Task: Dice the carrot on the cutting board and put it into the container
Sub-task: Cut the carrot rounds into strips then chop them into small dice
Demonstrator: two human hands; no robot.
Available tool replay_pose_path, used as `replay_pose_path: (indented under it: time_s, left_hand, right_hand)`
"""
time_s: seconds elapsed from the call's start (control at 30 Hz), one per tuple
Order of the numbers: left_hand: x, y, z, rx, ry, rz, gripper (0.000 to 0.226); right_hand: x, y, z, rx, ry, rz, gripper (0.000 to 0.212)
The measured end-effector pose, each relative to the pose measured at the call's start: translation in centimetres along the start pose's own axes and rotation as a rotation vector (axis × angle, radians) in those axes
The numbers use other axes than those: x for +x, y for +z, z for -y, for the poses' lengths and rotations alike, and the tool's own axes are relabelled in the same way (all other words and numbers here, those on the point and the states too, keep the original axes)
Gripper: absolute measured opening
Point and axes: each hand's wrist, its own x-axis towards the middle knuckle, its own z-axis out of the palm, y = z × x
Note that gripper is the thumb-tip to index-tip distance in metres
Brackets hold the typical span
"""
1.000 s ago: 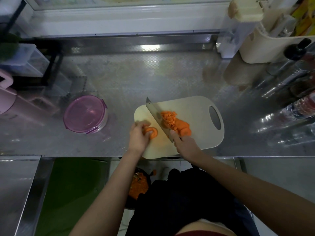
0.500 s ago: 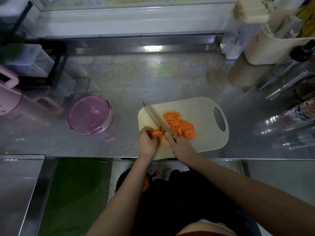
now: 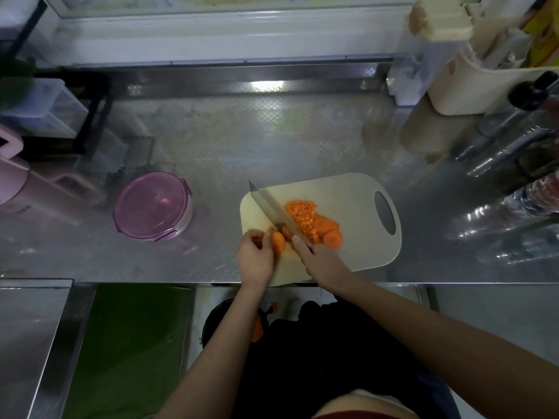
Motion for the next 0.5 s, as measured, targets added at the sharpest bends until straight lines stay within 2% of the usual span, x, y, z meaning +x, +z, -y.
replay_pose_path:
  time_s: [0.17, 0.37, 0.5]
  left_hand:
    - [-0.62, 0.34, -0.35, -0.024, -0.012, 0.000, 0.006]
    - [-0.63, 0.79, 0.02, -0.125, -0.084, 0.014, 0.015]
    - [-0.43, 0.81, -0.10, -0.075, -0.071, 0.027, 0.015]
  right_hand:
    - [0.21, -0.01, -0.02, -0.002, 0.012, -0.014, 0.055]
    - [0.68, -0.15, -0.44, -0.004, 0.044, -0.009, 0.059]
    - [0.66, -0.42, -0.41, -0.007, 0.075, 0.007, 0.060]
